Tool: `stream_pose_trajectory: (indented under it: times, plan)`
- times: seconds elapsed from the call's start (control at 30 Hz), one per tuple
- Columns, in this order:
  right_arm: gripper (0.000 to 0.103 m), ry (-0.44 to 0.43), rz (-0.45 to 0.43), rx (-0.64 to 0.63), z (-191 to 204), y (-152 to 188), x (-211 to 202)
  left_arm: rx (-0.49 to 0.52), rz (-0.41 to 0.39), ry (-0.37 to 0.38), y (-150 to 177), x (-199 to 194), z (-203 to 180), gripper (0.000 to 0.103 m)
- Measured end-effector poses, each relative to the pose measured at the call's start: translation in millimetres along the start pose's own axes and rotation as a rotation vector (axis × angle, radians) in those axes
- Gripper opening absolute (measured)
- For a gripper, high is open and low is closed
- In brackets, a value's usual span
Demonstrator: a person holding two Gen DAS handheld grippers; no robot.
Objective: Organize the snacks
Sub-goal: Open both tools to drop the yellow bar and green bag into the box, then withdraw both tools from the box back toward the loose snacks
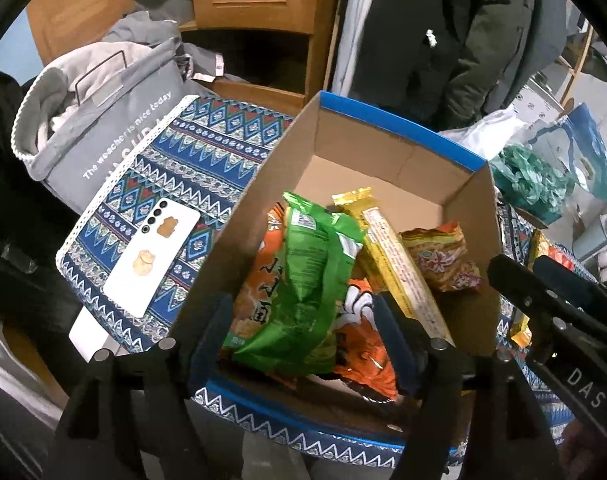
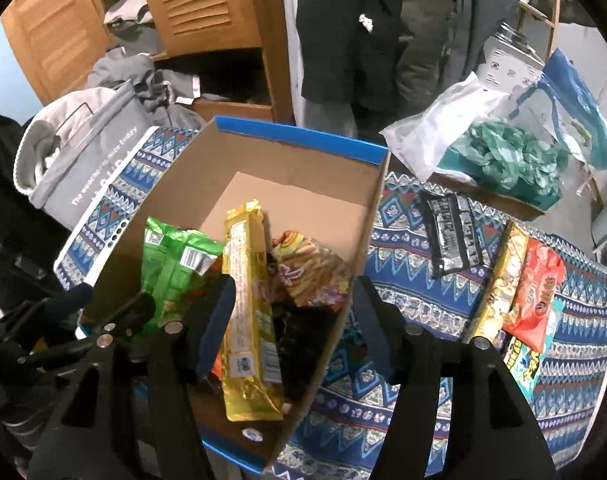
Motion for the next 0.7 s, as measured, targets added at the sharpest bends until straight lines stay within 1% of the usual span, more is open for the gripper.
stream_pose_trajectory:
  times: [0.37,0.5,0.6,0.7]
  plan:
    - [0.062,0.022,-0.01,0.054,-30.4,10.5,-14.1,0.059,-0.004,0.017,9.4,-7.8,-28.6,0.074]
    - [0.07,0.042,-0.015,0.074,-45.0,16.9,-19.2,0.083,-0.001,0.027,14.4,-10.8,-40.7,0.074]
    - [0.074,0.062,-0.015,0.094,-58.0,22.7,-23.4,0.105,-0.003,0.037,18.2,-14.8,-51.3,0.074]
    - [0.075,0.075,-0.015,0.115,-69.7,28.3,-27.3,0.13,-0.006,0.042,21.9,-17.1,-63.4,0.075]
Point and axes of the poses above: each gripper's, at about its wrist camera, not at the fingertips, and x roughly the way its jaws point, z to its left, y to its underside, the point moved 5 cm from there along x, roughly the way its jaws point, and after that the axes turned 10 degrees about -x, right-handed, at the moved point
